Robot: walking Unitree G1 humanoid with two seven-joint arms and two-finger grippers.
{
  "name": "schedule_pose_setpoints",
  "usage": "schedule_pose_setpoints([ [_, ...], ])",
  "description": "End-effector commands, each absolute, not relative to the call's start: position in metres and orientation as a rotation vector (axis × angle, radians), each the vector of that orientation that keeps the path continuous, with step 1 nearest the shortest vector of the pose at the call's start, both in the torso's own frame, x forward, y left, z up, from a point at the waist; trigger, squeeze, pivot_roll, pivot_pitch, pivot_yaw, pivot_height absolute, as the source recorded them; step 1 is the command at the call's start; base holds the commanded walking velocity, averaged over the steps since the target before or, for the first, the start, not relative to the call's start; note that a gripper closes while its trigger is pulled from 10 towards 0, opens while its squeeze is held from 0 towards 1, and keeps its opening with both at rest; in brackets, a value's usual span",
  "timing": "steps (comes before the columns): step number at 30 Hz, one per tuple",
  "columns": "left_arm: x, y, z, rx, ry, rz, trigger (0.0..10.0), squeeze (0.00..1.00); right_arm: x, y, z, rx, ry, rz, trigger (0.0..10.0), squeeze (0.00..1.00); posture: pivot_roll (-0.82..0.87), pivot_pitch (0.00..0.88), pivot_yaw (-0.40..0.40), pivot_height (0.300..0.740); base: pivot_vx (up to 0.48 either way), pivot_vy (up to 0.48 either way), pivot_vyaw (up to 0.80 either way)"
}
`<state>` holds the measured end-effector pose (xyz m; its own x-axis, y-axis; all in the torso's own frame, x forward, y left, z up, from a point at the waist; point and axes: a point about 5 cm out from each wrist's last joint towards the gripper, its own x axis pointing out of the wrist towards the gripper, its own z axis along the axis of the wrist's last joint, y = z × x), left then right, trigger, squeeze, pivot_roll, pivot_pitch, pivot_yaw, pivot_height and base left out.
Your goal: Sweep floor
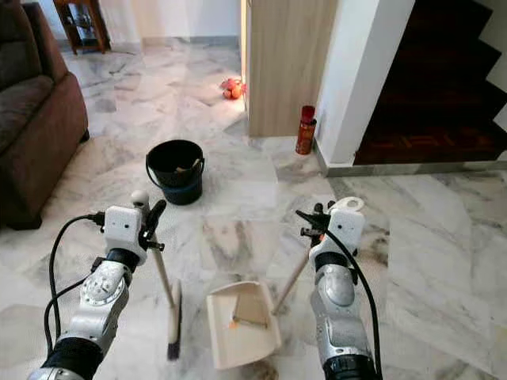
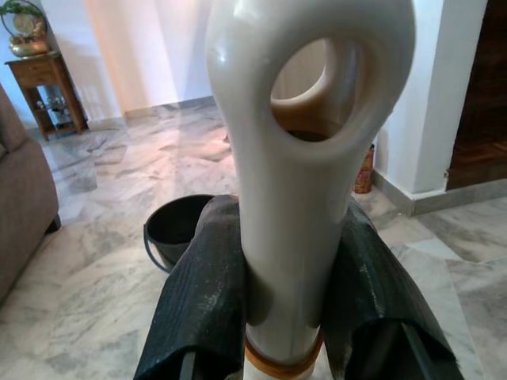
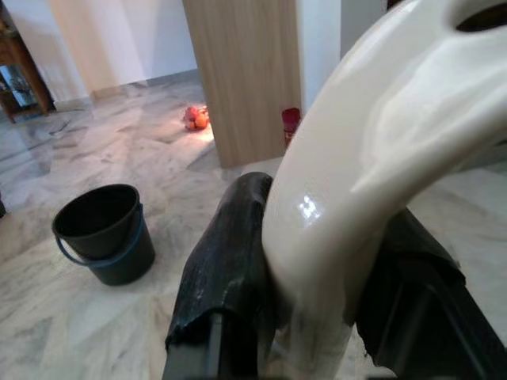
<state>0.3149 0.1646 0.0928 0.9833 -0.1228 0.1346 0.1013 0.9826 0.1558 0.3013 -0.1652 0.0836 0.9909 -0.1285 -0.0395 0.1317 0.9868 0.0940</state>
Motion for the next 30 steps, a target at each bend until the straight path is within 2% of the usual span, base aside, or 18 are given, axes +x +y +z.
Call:
schedule_pose_setpoints([
  [1, 0.318, 0.1632, 0.1025, 0.173, -0.183, -0.123, 10.0, 0.0, 0.3048, -0.1619, 0.097, 0.108, -0.031, -0.115, 10.0, 0.0, -0.05, 0.0, 0.003, 0.74, 0.247, 0.0, 0.48],
  [10, 0.3179, 0.1644, 0.1023, 0.178, -0.181, -0.122, 10.0, 0.0, 0.3045, -0.162, 0.0958, 0.109, -0.025, -0.116, 10.0, 0.0, -0.05, 0.0, 0.006, 0.74, 0.288, 0.0, 0.0],
  [23, 0.3191, 0.1638, 0.1043, 0.18, -0.187, -0.122, 10.0, 0.0, 0.3045, -0.1587, 0.096, 0.119, -0.03, -0.1, 10.0, 0.0, -0.04, 0.0, 0.005, 0.74, 0.348, 0.0, 0.36],
  [30, 0.3186, 0.1646, 0.1045, 0.18, -0.187, -0.121, 10.0, 0.0, 0.3041, -0.1585, 0.0961, 0.128, -0.03, -0.102, 10.0, 0.0, -0.04, 0.0, 0.006, 0.74, 0.374, 0.0, 0.0],
])
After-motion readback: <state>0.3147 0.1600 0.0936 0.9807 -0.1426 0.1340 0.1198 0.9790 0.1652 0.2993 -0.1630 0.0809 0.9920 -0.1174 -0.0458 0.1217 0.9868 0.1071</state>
